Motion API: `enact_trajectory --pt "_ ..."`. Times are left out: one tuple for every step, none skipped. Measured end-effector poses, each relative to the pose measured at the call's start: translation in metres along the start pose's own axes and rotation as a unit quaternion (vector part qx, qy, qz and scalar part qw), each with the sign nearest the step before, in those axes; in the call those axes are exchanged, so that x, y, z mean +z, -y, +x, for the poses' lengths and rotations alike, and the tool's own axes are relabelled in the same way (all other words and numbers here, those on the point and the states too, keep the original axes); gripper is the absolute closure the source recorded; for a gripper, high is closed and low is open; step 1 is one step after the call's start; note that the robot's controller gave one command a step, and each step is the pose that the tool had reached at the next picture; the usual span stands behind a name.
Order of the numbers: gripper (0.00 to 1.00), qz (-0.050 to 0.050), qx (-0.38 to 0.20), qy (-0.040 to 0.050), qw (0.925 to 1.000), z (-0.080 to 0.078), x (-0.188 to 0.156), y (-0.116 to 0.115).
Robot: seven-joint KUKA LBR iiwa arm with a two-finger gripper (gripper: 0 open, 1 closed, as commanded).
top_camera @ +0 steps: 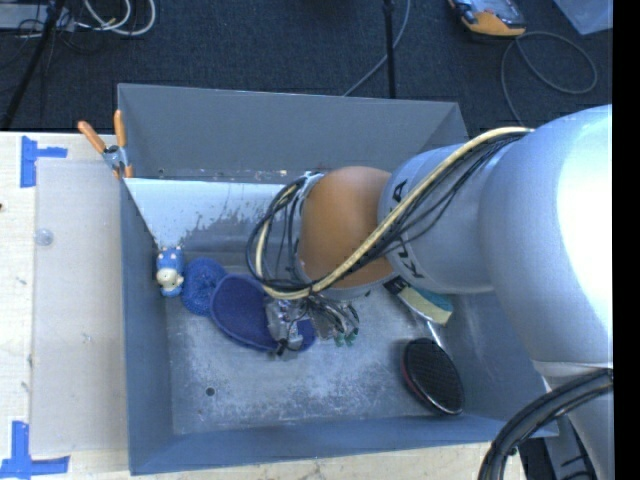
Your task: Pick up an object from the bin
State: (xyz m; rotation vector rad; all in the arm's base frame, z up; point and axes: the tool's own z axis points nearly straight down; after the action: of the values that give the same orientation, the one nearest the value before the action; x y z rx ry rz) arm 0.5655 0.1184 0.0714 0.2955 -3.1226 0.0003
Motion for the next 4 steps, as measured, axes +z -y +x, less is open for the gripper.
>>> enact_trajectory --pt "1.0 0.0 -0.01 -0.0036 0.9999 0.003 -0.041 0.001" --pt "1.0 0.0 0.024 0.0006 0.9997 -0.001 -0.08 0.011" --pt "1.0 0.0 0.044 0.0005 0.999 -0.004 -0.081 0.011" --pt "1.0 0.0 0.033 -0.0073 0.9994 -0.003 -0.106 0.014"
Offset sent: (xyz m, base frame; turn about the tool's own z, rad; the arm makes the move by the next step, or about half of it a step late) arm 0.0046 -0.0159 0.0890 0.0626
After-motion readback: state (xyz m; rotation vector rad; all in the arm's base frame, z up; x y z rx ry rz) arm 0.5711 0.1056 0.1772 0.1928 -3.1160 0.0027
